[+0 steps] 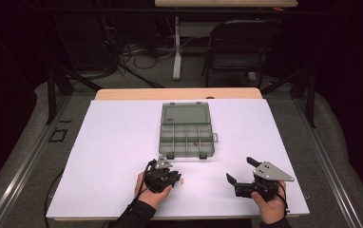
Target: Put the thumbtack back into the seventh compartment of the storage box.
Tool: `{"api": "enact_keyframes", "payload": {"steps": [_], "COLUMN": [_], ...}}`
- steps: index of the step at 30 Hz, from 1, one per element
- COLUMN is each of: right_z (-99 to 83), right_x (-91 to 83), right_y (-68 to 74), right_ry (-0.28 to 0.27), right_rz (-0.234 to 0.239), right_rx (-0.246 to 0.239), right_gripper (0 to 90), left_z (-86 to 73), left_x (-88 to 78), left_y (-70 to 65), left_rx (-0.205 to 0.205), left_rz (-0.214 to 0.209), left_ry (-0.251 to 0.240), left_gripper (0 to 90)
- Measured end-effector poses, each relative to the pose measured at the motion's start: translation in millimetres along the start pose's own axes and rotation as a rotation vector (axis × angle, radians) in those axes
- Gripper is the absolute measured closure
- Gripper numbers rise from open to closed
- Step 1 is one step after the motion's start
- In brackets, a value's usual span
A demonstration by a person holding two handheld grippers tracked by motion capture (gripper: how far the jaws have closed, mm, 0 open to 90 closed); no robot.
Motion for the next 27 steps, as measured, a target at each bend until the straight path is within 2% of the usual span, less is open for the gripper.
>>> {"api": "enact_keyframes", "payload": {"steps": [14,27], "right_z": [-0.1,-0.3], "right_x": [0.7,0.6], "right_y": [0.4,0.0], "right_ry": [0.003,0.004], "right_rz": [0.005,0.002], "right_rx": [-0.001,0.000], "right_gripper": [7.7,8.1], "left_z": [0.4,1.9], "left_x": [1.0,0.3], "left_y": [-0.7,1.0], "left_rx": [0.008,-0.005], "left_rz": [0.013,-0.003], "left_ry": [0.004,0.012], "left_gripper": [82.5,83.3]}}
Point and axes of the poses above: each handheld gripper's, and its own axes: x roughly forward along the jaws, z roughly out of its top, y roughly to its left, the point moved 2 cm from there along x, roughly forward along the jaws, and after that the axes turned 11 degrees about -x, right-handed, at the moved point
